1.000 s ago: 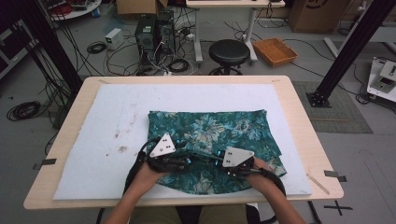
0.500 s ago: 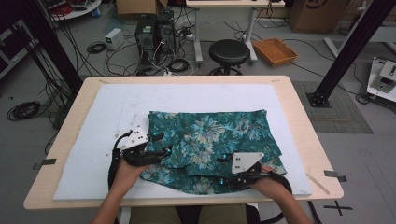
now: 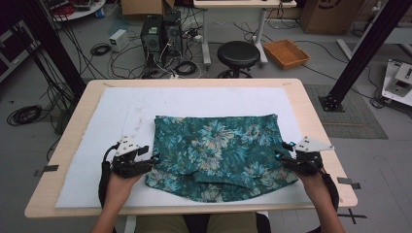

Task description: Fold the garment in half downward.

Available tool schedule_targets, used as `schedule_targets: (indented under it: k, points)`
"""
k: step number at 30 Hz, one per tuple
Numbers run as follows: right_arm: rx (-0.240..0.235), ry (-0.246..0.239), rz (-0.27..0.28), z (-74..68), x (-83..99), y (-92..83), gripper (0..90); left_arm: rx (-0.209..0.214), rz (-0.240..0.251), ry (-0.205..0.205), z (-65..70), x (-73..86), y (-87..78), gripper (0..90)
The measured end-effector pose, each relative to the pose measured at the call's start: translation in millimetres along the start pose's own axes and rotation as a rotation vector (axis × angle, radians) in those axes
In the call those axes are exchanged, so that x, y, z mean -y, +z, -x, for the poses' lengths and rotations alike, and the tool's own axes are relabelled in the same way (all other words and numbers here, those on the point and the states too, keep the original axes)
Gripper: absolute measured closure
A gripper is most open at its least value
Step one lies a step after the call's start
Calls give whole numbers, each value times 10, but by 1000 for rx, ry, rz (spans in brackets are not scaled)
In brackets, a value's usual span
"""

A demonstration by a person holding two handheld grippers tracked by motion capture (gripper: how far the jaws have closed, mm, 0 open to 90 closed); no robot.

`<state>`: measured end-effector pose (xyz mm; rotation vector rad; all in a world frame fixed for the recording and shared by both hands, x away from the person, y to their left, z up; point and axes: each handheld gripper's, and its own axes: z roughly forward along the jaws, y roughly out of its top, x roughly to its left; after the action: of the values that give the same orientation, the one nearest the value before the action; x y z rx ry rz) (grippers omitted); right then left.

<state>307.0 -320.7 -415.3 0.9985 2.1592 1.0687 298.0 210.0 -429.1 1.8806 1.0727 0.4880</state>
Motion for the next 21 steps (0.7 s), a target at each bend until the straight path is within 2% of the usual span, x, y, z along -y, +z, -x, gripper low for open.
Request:
schedule_targets:
  k: [1, 3, 5, 7, 9, 11, 15, 18, 21]
  points:
    - [23, 34, -24, 45, 41, 7, 596, 6, -9, -2, -2, 18, 4, 446]
    - [32, 91, -62, 99, 119, 27, 596, 12, -21, 7, 17, 47, 14, 492]
    - [27, 113, -81, 114, 184, 46, 595, 18, -20, 11, 34, 74, 22, 526]
    - [29, 108, -94, 115, 228, 62, 569, 9, -30, 21, 34, 99, 24, 542]
    - [36, 114, -103, 127, 255, 69, 550, 10, -36, 14, 25, 122, 31, 546]
    - [36, 121, -101, 131, 265, 67, 550, 13, -42, 7, 21, 140, 36, 550]
    - [24, 103, -107, 112, 274, 77, 578, 13, -67, 12, 47, 147, 86, 568]
    - [5, 91, -99, 85, 256, 81, 594, -2, -103, 55, 88, 147, 155, 592]
    - [-13, 84, -106, 75, 255, 101, 609, -9, -125, 121, 136, 138, 192, 708]
